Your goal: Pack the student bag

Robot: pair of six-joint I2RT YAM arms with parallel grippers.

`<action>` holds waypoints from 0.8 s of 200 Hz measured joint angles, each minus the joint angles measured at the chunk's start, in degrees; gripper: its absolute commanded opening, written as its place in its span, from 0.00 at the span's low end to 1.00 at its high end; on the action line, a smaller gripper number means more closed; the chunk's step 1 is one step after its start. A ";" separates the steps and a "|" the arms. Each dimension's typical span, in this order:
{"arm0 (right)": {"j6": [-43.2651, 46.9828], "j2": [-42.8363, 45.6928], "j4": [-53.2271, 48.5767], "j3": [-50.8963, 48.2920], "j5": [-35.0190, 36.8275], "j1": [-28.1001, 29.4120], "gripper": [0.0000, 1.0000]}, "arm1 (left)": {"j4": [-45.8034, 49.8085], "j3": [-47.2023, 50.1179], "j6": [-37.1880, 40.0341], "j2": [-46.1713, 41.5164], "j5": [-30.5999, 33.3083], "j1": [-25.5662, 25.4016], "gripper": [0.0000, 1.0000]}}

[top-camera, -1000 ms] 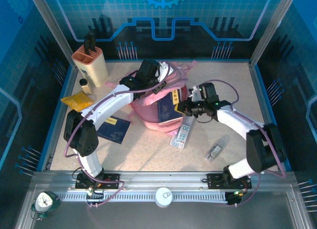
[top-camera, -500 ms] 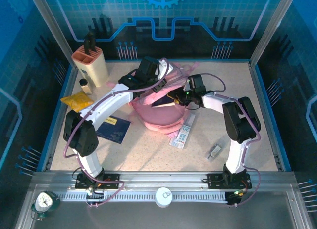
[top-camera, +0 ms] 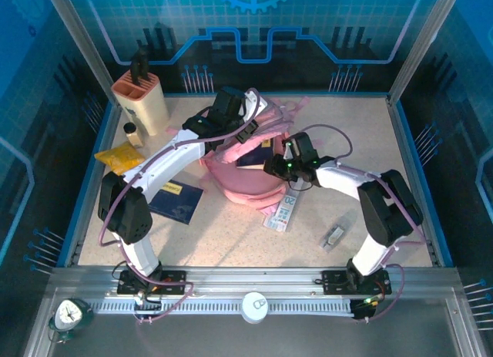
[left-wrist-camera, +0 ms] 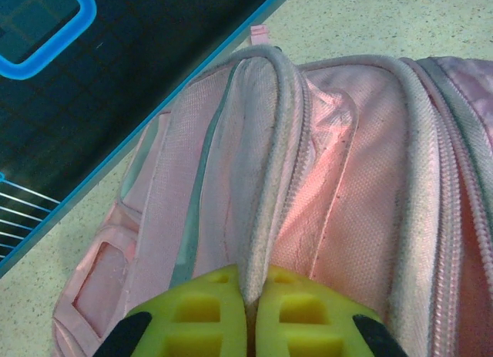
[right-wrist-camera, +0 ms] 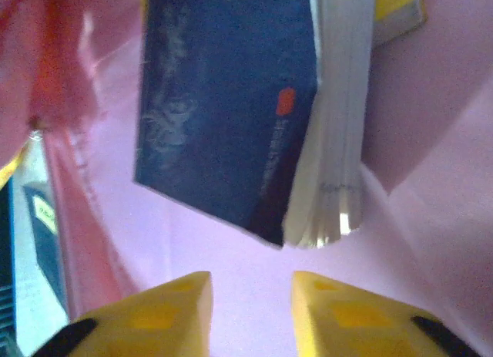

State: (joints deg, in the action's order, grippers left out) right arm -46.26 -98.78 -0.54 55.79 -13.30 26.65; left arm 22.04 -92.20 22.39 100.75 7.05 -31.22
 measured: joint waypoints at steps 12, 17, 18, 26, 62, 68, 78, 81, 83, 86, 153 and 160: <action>0.15 -2.93 1.38 1.01 0.48 0.74 0.16 | 0.00 0.00 0.00 0.00 -0.09 0.00 0.00; 0.20 -3.85 2.10 1.31 0.87 0.92 0.14 | 0.00 0.00 0.00 0.00 -0.09 0.00 0.00; 0.28 -3.98 2.14 1.36 0.90 0.96 0.14 | 0.00 0.00 0.00 0.00 -0.09 0.00 0.00; 0.20 -5.18 2.71 1.99 1.60 1.09 0.13 | 0.02 0.00 0.00 0.00 -0.11 0.00 0.00; 1.86 -8.68 3.63 8.90 6.36 1.03 0.14 | -0.11 0.00 -0.59 0.00 -0.31 0.17 0.00; 2.45 -8.87 4.07 9.88 6.93 1.03 0.16 | -0.28 0.00 -0.98 0.00 -0.31 0.35 0.00; 3.21 -8.85 4.68 10.51 6.91 0.98 0.18 | -0.70 0.00 -1.36 0.00 -0.31 0.57 0.00; 3.61 -8.83 4.94 10.56 6.88 0.98 0.18 | -0.79 0.00 -1.44 0.00 -0.31 0.66 0.00; 3.74 -8.83 5.07 10.58 6.86 0.98 0.18 | -0.85 0.00 -1.46 0.00 -0.31 0.70 0.00; 4.00 -8.81 5.27 10.56 6.75 0.98 0.18 | -0.90 0.00 -1.53 0.00 -0.31 0.72 0.00; 9.79 13.64 3.52 -9.60 5.46 1.09 0.51 | -0.83 0.85 -5.16 -0.02 -1.51 0.72 0.00; 10.69 16.57 2.10 -9.92 5.44 1.09 0.54 | -0.72 1.14 -6.05 -0.02 -1.86 0.68 0.05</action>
State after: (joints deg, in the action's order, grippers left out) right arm -35.57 -82.21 1.56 45.87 -7.86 27.75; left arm 21.32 -91.07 16.34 100.73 5.19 -30.55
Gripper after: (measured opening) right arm 0.501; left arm 0.068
